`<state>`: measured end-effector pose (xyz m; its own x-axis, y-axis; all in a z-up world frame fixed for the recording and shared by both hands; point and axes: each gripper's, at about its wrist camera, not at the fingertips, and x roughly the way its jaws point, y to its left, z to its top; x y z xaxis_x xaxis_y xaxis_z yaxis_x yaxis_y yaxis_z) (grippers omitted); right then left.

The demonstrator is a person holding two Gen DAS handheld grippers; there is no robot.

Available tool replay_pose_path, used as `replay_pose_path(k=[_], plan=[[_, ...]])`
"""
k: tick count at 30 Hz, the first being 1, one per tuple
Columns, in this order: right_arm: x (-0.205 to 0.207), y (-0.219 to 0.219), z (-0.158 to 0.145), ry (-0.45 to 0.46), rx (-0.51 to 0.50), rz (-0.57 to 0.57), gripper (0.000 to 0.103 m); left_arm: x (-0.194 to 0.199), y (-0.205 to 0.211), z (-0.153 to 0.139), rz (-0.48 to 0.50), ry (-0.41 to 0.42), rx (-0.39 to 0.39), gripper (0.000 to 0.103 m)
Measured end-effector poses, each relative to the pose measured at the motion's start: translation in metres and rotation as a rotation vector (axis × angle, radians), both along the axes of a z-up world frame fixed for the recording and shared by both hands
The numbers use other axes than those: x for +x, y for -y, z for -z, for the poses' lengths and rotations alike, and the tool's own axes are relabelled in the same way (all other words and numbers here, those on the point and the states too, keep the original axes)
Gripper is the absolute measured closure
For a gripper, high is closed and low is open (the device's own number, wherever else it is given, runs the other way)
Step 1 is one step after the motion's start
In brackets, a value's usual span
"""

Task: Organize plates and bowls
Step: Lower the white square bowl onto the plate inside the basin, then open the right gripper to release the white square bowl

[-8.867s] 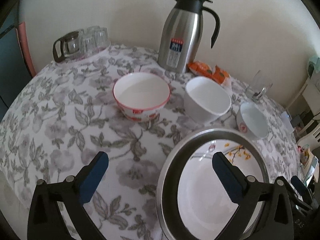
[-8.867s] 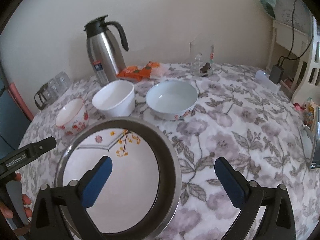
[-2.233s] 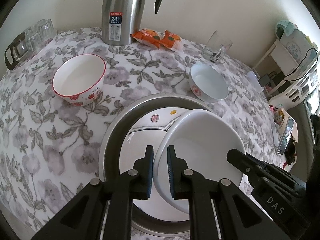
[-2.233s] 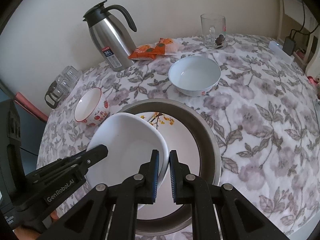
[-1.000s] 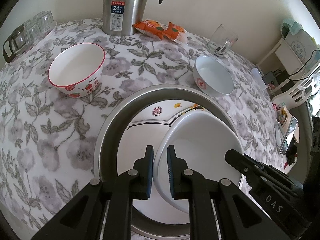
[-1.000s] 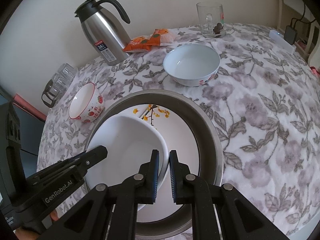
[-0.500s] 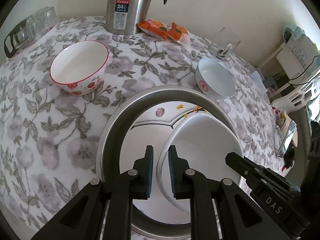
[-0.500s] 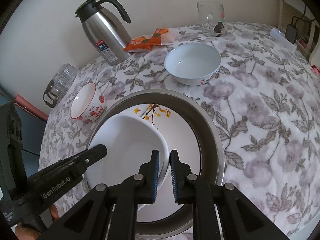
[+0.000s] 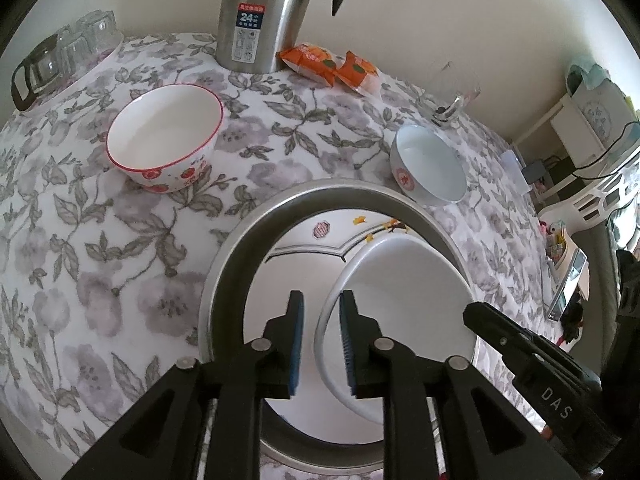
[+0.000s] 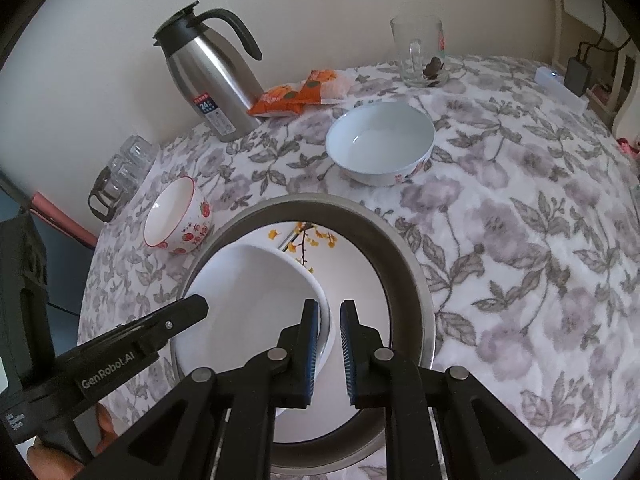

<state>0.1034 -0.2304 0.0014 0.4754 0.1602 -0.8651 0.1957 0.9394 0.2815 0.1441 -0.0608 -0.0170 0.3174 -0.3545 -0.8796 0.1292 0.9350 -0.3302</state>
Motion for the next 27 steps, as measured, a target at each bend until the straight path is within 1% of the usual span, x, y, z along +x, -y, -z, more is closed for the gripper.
replay_pose_path(k=[2, 6, 9, 11, 13, 14, 15, 16, 17, 18, 20, 21, 22, 23, 24, 25, 27], plan=[[0.000, 0.001, -0.001, 0.003, 0.001, 0.001, 0.089, 0.001, -0.004, -0.002, -0.016, 0.006, 0.002, 0.071], [-0.001, 0.001, -0.003, 0.006, -0.003, 0.002, 0.089, 0.002, -0.012, -0.006, -0.044, 0.015, -0.009, 0.067], [-0.001, 0.001, -0.005, 0.011, -0.010, -0.001, 0.089, 0.002, -0.016, -0.012, -0.064, 0.044, 0.013, 0.060], [-0.001, 0.001, -0.007, 0.019, -0.012, -0.002, 0.089, 0.001, -0.019, -0.017, -0.073, 0.062, 0.012, 0.053], [-0.002, 0.000, -0.011, 0.031, -0.021, -0.007, 0.088, 0.001, -0.022, -0.021, -0.086, 0.077, 0.012, 0.051], [-0.002, -0.001, -0.013, 0.039, -0.022, -0.008, 0.084, 0.001, -0.022, -0.022, -0.091, 0.080, 0.017, 0.050], [-0.002, -0.001, -0.014, 0.044, -0.024, -0.009, 0.076, 0.001, -0.024, -0.022, -0.099, 0.083, 0.024, 0.048], [-0.003, -0.001, -0.015, 0.049, -0.029, -0.009, 0.072, 0.001, -0.025, -0.022, -0.109, 0.084, 0.032, 0.043], [-0.003, -0.002, -0.016, 0.052, -0.036, -0.010, 0.072, 0.001, -0.027, -0.022, -0.119, 0.084, 0.038, 0.039], [-0.002, -0.003, -0.016, 0.053, -0.046, -0.011, 0.071, 0.002, -0.029, -0.022, -0.128, 0.085, 0.042, 0.039], [-0.002, -0.003, -0.016, 0.049, -0.052, -0.009, 0.065, 0.003, -0.033, -0.021, -0.144, 0.083, 0.054, 0.039], [-0.002, -0.002, -0.015, 0.048, -0.054, -0.008, 0.053, 0.003, -0.034, -0.020, -0.151, 0.081, 0.059, 0.038], [-0.002, -0.002, -0.014, 0.046, -0.062, -0.004, 0.047, 0.004, -0.036, -0.019, -0.160, 0.077, 0.067, 0.035], [-0.002, -0.002, -0.014, 0.044, -0.068, -0.004, 0.047, 0.004, -0.037, -0.018, -0.166, 0.075, 0.072, 0.028], [-0.001, -0.002, -0.014, 0.043, -0.077, -0.007, 0.047, 0.005, -0.038, -0.017, -0.173, 0.074, 0.079, 0.023], [-0.001, -0.002, -0.014, 0.044, -0.079, -0.008, 0.043, 0.005, -0.040, -0.017, -0.181, 0.076, 0.087, 0.020], [-0.001, -0.001, -0.013, 0.046, -0.083, -0.002, 0.036, 0.006, -0.042, -0.016, -0.194, 0.083, 0.100, 0.019]])
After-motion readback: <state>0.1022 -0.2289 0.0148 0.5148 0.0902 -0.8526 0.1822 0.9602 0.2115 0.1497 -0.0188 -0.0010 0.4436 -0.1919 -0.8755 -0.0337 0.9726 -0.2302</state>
